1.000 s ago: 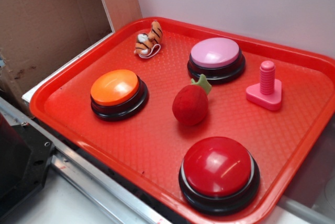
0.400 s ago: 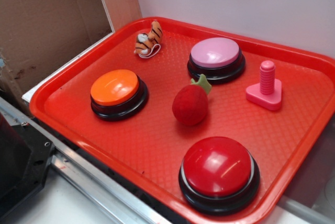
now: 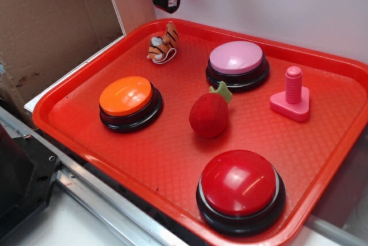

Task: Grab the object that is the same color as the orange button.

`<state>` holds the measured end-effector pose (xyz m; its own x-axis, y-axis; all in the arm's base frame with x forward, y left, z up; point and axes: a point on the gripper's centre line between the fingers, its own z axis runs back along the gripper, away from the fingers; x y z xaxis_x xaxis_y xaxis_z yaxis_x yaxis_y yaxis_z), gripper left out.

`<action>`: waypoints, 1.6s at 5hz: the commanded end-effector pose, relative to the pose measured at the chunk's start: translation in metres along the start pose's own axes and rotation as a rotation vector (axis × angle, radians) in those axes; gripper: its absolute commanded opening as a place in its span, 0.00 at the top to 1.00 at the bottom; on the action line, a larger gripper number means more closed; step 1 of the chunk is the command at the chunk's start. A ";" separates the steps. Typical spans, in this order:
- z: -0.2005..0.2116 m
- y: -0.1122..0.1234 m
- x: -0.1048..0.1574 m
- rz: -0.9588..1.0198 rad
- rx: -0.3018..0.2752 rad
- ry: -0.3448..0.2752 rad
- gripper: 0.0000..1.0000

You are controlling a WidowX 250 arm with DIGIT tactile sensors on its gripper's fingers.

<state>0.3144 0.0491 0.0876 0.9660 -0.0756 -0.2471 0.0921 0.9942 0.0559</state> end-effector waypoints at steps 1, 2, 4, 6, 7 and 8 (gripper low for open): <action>-0.026 0.010 0.000 -0.024 -0.016 -0.036 0.00; -0.040 0.010 0.012 -0.056 -0.024 -0.064 0.00; -0.062 0.006 0.023 -0.082 -0.038 -0.083 0.00; -0.075 0.007 0.019 -0.050 -0.016 -0.053 1.00; -0.043 0.013 -0.010 0.013 -0.037 -0.060 1.00; -0.007 0.002 -0.066 0.179 -0.087 -0.148 1.00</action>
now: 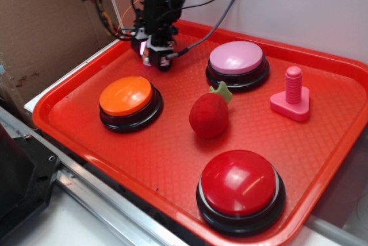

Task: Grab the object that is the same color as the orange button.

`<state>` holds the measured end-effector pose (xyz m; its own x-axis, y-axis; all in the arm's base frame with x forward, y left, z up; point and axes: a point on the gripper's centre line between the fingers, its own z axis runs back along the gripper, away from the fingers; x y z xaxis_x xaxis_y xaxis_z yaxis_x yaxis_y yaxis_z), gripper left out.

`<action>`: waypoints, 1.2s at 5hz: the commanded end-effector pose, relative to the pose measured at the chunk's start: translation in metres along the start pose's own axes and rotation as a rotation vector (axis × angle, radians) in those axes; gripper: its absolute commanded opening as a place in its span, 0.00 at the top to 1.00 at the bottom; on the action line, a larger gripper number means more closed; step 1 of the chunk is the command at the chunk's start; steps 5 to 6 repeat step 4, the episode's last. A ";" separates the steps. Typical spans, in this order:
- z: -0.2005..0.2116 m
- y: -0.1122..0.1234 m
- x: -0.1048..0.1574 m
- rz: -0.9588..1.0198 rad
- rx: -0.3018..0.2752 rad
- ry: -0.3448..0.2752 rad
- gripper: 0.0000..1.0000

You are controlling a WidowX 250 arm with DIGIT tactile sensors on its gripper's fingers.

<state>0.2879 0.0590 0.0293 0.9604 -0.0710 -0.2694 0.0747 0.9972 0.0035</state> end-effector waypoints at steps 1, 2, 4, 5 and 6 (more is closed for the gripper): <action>0.091 -0.035 -0.102 0.179 -0.086 -0.249 1.00; 0.131 -0.068 -0.142 0.168 -0.123 -0.298 1.00; 0.187 -0.097 -0.183 0.092 -0.060 -0.327 0.99; 0.187 -0.097 -0.183 0.092 -0.060 -0.327 0.99; 0.187 -0.097 -0.183 0.092 -0.060 -0.327 0.99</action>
